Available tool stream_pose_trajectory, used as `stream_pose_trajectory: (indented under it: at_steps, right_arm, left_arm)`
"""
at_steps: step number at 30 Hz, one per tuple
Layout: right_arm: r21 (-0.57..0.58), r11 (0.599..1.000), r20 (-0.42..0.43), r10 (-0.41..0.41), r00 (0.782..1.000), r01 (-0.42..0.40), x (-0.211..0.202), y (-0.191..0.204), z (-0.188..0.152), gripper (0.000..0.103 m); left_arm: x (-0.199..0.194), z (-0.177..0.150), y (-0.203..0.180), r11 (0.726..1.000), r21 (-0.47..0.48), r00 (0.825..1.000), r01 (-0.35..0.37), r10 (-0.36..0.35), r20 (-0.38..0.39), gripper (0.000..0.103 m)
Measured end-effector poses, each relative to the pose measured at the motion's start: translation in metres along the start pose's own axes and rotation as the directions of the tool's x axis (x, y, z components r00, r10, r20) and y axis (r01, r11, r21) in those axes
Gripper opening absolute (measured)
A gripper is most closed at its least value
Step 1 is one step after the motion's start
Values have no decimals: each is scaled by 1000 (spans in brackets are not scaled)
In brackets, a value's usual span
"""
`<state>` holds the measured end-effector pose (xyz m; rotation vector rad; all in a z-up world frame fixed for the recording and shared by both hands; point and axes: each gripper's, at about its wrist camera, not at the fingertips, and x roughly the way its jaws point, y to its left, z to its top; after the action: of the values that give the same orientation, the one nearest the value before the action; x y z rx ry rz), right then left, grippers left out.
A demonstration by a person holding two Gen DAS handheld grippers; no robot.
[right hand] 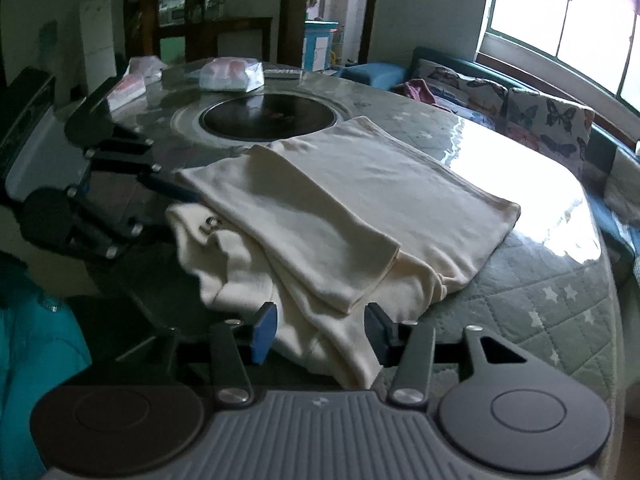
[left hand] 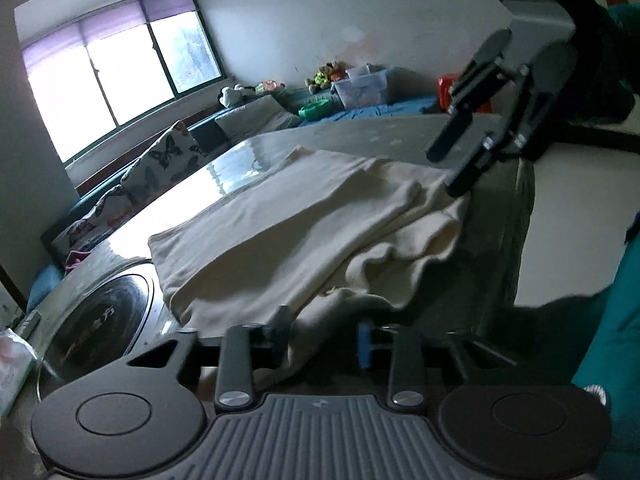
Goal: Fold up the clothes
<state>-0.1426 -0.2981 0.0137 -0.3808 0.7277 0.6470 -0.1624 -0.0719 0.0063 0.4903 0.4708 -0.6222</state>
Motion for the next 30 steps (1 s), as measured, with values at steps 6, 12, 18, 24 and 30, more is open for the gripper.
stream_pose_trajectory:
  at_steps: [6,12,18,24,30]
  right_arm:
    - [-99,995,-3,12,1000,-12,-1,14,-2,60]
    - [-172,985,45,16,999,-8,13,19,4,60]
    - [-182,983,44,32,999,-23,38,9,11,47]
    - [-54,996,-7,69,998,-69,49,-18,19,18]
    - [62,989,-15,133,991,-132,48,-39,32,13]
  left_arm:
    - [6,16,25,989,-146,999,29,-26,20,9]
    - [24,31,57,958,-280,998,64,-61,19,9]
    - [48,36,74,944,-321,996,80,-86,-3,9]
    - [55,32,78,942,-325,996,81,-89,-9,13]
    - [34,25,70,966,-250,998,61,-65,-7,22]
